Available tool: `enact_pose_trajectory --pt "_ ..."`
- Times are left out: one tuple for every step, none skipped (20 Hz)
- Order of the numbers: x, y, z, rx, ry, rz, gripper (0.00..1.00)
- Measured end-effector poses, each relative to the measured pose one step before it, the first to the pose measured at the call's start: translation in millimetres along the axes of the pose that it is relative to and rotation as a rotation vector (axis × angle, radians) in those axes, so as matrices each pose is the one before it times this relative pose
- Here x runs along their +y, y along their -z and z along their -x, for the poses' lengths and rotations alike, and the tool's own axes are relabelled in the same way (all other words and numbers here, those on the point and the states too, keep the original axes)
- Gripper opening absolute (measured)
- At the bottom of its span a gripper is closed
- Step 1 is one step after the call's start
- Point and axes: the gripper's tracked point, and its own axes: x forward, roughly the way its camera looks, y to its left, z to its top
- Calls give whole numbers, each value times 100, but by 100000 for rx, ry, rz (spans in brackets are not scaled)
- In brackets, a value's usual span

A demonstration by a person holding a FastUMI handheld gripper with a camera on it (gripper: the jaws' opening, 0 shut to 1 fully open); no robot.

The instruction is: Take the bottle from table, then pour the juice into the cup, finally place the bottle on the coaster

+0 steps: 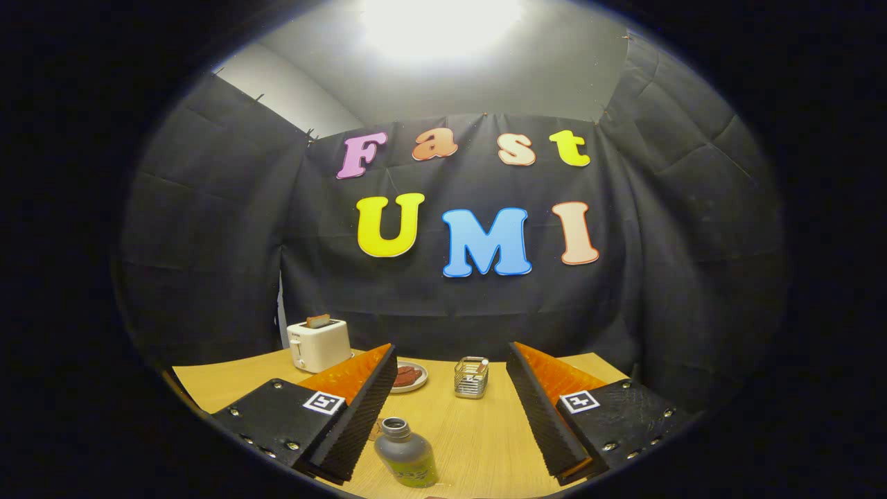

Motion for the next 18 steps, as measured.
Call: enact_pose_trajectory --pt "760 1111 -111 1078 -601 -466 97" --pt "536 1070 -210 1107 -83 -742 97" --pt "599 1020 -254 654 -263 -329 97" --pt "446 1017 -325 1032 218 125 97" --pt "415 1029 -285 792 183 151 97" --pt "430 920 -358 881 101 237 97" --pt "488 1060 -294 1291 -62 257 98" --pt "305 929 -311 1261 310 450 98" --pt "69 859 -204 885 611 88 98" --pt "22 769 -290 1131 517 -334 98" --pt "83 903 -267 1118 352 -569 98" --pt "59 909 -276 1603 222 -893 98" --pt "34 701 -177 1128 38 -1056 98" --pt "-21 518 -198 464 436 -427 98" --pt "-207 552 -161 370 937 253 98" --pt "-44 364 -229 52 615 122 98" --pt "-138 444 -272 92 788 235 98" --pt "-137 349 -275 351 782 106 98"
